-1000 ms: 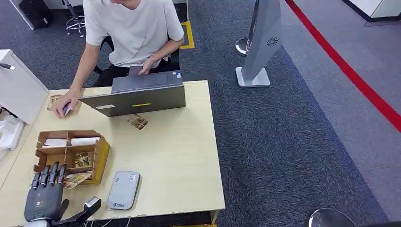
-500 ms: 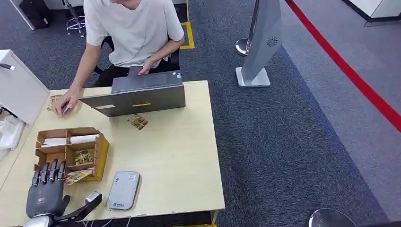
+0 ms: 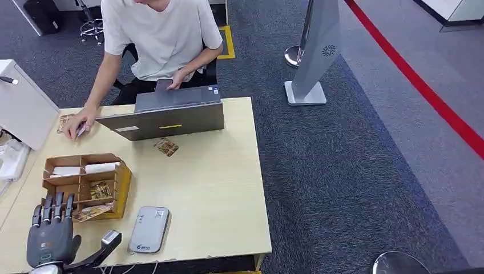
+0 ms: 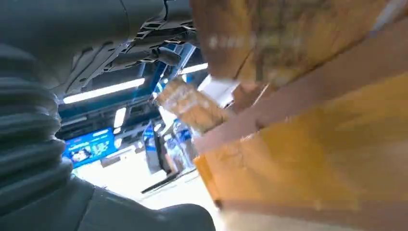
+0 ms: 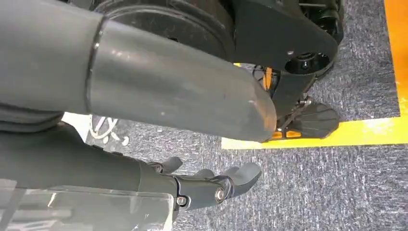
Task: Pass the card to the sensor for recognition and then transmit it.
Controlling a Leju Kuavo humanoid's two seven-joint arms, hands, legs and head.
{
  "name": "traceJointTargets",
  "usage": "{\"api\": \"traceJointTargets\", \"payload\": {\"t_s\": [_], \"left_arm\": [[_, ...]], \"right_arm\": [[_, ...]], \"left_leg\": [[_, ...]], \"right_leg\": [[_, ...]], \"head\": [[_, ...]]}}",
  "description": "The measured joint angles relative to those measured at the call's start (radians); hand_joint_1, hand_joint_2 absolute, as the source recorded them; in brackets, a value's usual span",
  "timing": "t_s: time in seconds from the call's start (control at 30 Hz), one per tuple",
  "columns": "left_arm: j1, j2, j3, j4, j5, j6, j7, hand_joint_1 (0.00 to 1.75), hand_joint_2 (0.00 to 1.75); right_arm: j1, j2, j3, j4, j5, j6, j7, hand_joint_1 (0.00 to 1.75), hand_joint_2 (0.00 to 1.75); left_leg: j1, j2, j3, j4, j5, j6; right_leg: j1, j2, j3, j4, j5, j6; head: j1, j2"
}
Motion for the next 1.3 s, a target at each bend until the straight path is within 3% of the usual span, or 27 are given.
{"api": "traceJointTargets", "payload": {"t_s": [0.13, 0.37, 0.47, 1.03, 1.3], "left_arm": [[0.006, 0.017, -0.024, -0.025, 0.0, 0.0, 0.004, 0.0, 1.75], [0.014, 0.095, -0.119, -0.142, 0.0, 0.01, 0.103, 0.0, 1.75], [0.013, 0.123, -0.16, -0.184, 0.0, 0.003, 0.119, 0.0, 1.75], [0.014, 0.14, -0.195, -0.202, 0.0, 0.011, 0.115, 0.0, 1.75], [0.023, 0.114, -0.176, -0.203, 0.0, 0.006, 0.022, 0.0, 1.75]], "right_arm": [[0.001, 0.0, 0.0, 0.0, 0.0, 0.0, 0.0, 0.0, 0.0], [0.0, 0.0, -0.005, 0.0, 0.002, -0.002, -0.007, 0.0, 0.0], [0.001, 0.0, -0.008, 0.0, 0.003, -0.001, -0.008, 0.0, 0.0], [0.0, 0.0, -0.01, 0.0, 0.006, 0.001, -0.008, 0.0, 0.0], [0.0, 0.0, -0.017, 0.0, 0.017, 0.005, -0.008, 0.0, 0.0]], "left_leg": [[0.0, 0.0, 0.0, 0.0, 0.0, 0.0], [0.0, 0.0, 0.0, 0.0, 0.0, 0.0], [0.0, 0.0, 0.0, 0.0, 0.0, 0.0], [0.0, 0.0, 0.0, 0.0, 0.0, 0.0], [0.0, 0.0, -0.001, 0.0, 0.0, 0.0]], "right_leg": [[0.0, 0.0, 0.0, 0.0, 0.0, 0.0], [0.0, 0.0, 0.0, 0.0, 0.0, 0.0], [0.0, 0.0, -0.001, 0.0, 0.0, 0.0], [0.0, 0.0, 0.0, 0.0, 0.0, 0.0], [0.0, 0.0, 0.0, 0.0, 0.0, 0.0]], "head": [[0.0, 0.0], [0.0, 0.0], [0.0, 0.0], [0.0, 0.0], [0.0, 0.0]]}}
